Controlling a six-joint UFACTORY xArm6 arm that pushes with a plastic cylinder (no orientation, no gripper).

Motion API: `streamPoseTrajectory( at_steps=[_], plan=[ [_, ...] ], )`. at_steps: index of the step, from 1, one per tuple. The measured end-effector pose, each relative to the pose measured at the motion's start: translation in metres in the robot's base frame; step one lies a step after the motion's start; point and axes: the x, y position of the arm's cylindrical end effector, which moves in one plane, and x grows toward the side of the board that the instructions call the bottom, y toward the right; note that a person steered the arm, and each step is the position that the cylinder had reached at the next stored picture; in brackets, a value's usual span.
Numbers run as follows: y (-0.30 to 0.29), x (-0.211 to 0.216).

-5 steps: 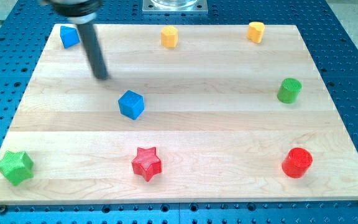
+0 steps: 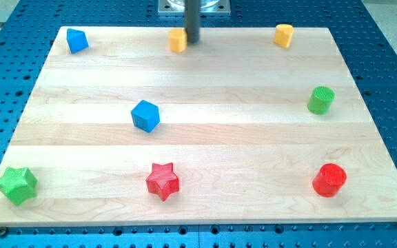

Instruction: Push the yellow hexagon into the green star

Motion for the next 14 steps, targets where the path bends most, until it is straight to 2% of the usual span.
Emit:
streamPoseTrajectory(
  at_steps=[1,2,3,4,5,6,8,9,10,11,12,13,14],
  plan=[
    [-0.086,0.058],
    [-0.076,0.020],
    [-0.109,0.024],
    [-0.145,0.119],
    [-0.146,0.123],
    [-0.163,0.099],
    [-0.192,0.200],
    [-0.199,0.159],
    [-0.229,0.181],
    [-0.194,0.220],
    [-0.194,0.255],
    [-0.223,0.224],
    [-0.255,0.232]
  ],
)
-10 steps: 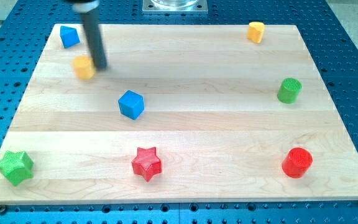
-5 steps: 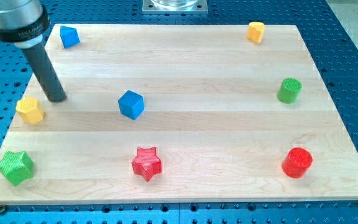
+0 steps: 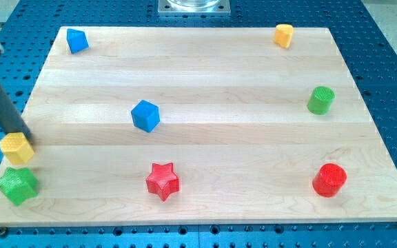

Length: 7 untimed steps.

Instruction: Push the yellow hexagon into the green star

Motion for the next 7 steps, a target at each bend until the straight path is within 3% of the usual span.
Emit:
streamPoseTrajectory(
  at_steps=[1,2,4,7],
  plan=[
    [-0.003,0.000],
    [0.012,0.036],
    [0.036,0.004],
    [0.048,0.016]
  ],
)
